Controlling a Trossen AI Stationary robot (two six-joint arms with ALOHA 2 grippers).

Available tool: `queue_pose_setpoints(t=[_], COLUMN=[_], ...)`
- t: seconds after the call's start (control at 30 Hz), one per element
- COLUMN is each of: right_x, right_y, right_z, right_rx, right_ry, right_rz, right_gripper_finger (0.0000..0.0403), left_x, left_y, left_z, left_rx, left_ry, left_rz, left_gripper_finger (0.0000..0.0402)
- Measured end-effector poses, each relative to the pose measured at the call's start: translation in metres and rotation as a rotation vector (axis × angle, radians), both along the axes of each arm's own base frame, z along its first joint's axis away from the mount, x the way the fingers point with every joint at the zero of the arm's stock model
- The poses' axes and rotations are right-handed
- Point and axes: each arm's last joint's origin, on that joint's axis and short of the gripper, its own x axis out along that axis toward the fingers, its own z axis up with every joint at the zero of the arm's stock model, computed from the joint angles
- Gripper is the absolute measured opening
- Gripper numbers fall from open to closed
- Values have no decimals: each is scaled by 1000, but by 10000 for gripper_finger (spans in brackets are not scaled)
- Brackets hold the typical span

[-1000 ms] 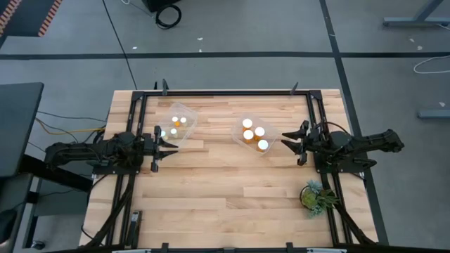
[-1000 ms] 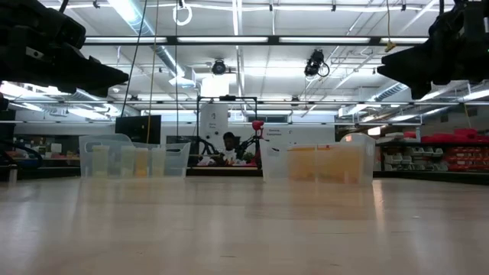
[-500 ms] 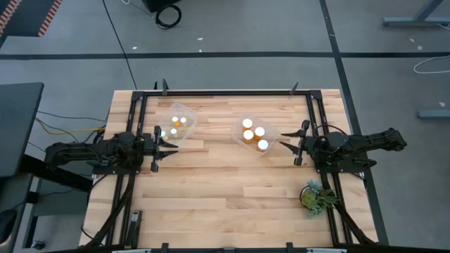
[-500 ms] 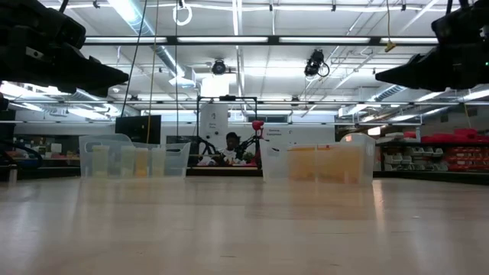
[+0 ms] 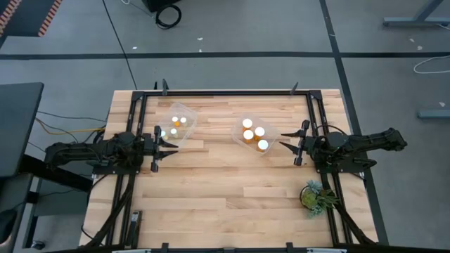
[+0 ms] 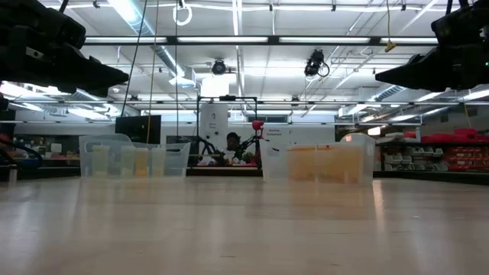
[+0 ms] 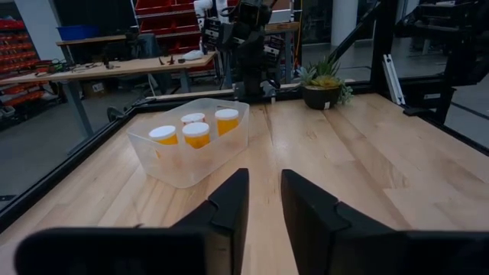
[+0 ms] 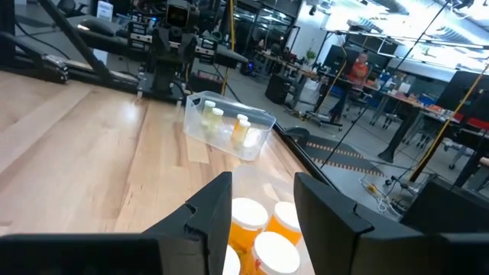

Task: Pick and place medicine bottles into bin by pill shape (circle, oval)
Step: Return to Home Position

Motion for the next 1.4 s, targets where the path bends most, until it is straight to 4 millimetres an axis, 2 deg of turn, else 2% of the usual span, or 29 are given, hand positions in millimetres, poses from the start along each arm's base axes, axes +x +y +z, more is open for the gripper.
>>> queue_pose_setpoints(t=[1.4], right_x=[0], right_y=[0], right_z=[0], right_rx=[0], right_ry=[1], right_rz=[0], right_gripper_finger=[149], left_x=[0], left_y=[0], left_z=[0], left_rx=[0], left_ry=[0], left_rz=[0], left_gripper_finger=[83])
